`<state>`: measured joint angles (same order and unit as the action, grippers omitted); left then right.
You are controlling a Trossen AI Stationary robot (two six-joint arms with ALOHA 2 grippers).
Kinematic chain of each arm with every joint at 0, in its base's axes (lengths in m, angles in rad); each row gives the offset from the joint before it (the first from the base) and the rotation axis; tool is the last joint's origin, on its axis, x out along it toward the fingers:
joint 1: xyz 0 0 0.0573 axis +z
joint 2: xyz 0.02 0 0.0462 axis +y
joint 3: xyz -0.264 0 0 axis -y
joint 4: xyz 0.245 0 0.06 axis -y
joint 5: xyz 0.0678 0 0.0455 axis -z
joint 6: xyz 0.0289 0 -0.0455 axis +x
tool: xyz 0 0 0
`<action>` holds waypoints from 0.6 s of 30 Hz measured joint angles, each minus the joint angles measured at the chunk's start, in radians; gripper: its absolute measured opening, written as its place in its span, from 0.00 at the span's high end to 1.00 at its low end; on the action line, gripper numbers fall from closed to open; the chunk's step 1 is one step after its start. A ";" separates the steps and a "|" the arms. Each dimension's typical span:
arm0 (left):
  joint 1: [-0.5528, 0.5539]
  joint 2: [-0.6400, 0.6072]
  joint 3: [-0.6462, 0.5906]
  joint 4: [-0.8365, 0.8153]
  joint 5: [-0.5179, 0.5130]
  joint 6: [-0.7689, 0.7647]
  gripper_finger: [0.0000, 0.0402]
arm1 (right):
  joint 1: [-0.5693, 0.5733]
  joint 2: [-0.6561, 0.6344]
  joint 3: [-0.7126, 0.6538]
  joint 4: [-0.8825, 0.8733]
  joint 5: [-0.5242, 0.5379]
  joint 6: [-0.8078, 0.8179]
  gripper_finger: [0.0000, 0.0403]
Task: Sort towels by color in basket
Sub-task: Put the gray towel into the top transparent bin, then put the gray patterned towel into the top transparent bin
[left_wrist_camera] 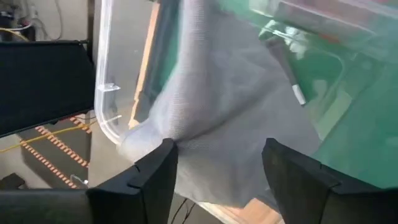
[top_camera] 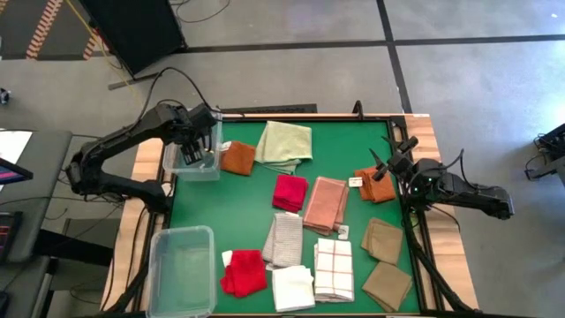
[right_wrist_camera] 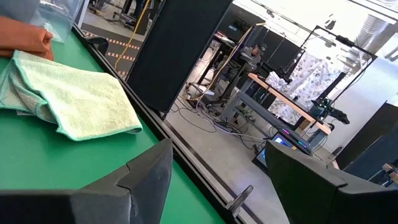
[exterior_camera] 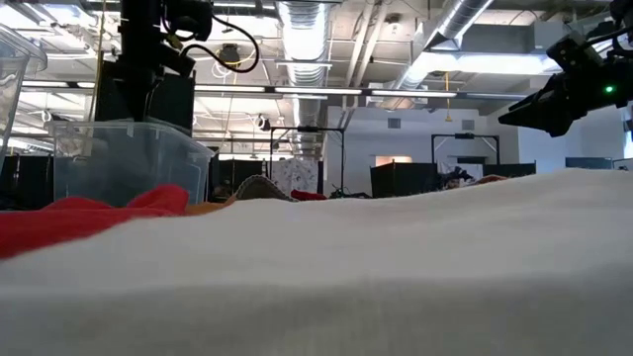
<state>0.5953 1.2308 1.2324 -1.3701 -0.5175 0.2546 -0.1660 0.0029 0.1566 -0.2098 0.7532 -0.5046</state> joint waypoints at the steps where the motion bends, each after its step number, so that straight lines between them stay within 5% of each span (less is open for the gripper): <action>1: 0.000 0.000 0.000 0.000 -0.014 0.000 0.43 | 0.000 0.000 0.000 0.000 0.000 0.000 0.29; 12: -0.054 -0.003 0.076 -0.005 -0.087 -0.012 0.42 | 0.000 0.000 0.000 0.000 0.000 0.000 0.29; 15: -0.080 -0.003 0.123 -0.024 -0.025 -0.013 0.42 | 0.000 0.000 0.000 0.000 0.000 0.000 0.29; 18: -0.086 -0.004 0.157 -0.041 0.159 -0.003 0.42 | 0.000 0.000 0.000 0.000 0.000 0.000 0.29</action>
<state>0.5091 1.2270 1.3890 -1.4108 -0.3581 0.2520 -0.1659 0.0029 0.1570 -0.2100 0.7530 -0.5047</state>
